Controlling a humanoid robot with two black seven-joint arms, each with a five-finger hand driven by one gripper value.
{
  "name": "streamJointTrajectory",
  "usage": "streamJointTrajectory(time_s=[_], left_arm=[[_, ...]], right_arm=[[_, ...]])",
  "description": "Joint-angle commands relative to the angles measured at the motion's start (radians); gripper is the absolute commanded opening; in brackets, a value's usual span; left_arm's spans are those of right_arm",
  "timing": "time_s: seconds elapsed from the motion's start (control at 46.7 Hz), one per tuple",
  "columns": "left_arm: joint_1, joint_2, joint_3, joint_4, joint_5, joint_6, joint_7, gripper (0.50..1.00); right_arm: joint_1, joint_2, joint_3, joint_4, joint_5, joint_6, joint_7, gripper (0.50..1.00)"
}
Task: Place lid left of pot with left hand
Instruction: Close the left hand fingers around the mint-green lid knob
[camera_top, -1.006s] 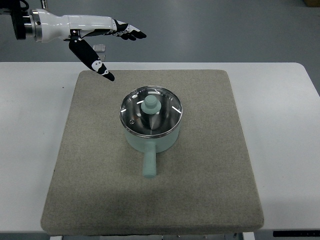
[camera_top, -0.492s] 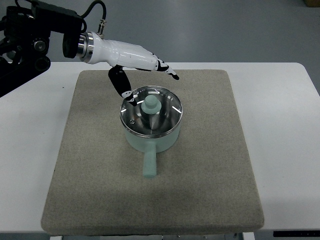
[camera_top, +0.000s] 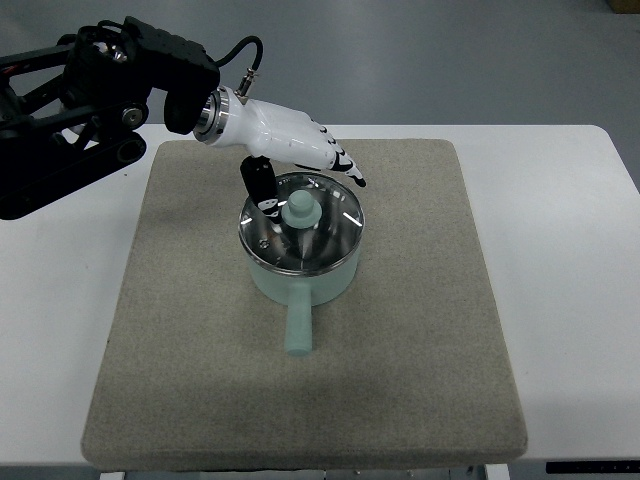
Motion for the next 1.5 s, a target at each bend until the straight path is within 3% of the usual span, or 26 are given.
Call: streamJointTrajectory(time_s=[0.0, 0.449, 0.642, 1.305, 1.412, 1.477], left_arm=[[0.002, 0.000, 0.001, 0.000, 0.000, 0.000, -0.002, 0.971], [0.005, 0.000, 0.006, 0.000, 0.002, 0.000, 0.000, 0.896], [0.008, 0.000, 0.006, 0.000, 0.002, 0.000, 0.000, 0.829], [0.003, 0.012, 0.006, -0.003, 0.039, 0.000, -0.002, 0.816], [0.005, 0.009, 0.006, -0.005, 0.039, 0.000, -0.002, 0.763], [0.006, 0.009, 0.008, -0.006, 0.039, 0.000, -0.002, 0.705]], right_arm=[[0.000, 0.000, 0.000, 0.000, 0.001, 0.000, -0.001, 0.924], [0.000, 0.000, 0.001, 0.000, -0.001, 0.000, -0.001, 0.924], [0.000, 0.000, 0.000, 0.000, 0.001, 0.000, 0.000, 0.924], [0.000, 0.000, 0.000, -0.001, 0.001, 0.000, 0.000, 0.924], [0.000, 0.000, 0.000, 0.000, -0.001, 0.000, 0.000, 0.924], [0.000, 0.000, 0.000, 0.000, 0.001, 0.000, -0.001, 0.924]])
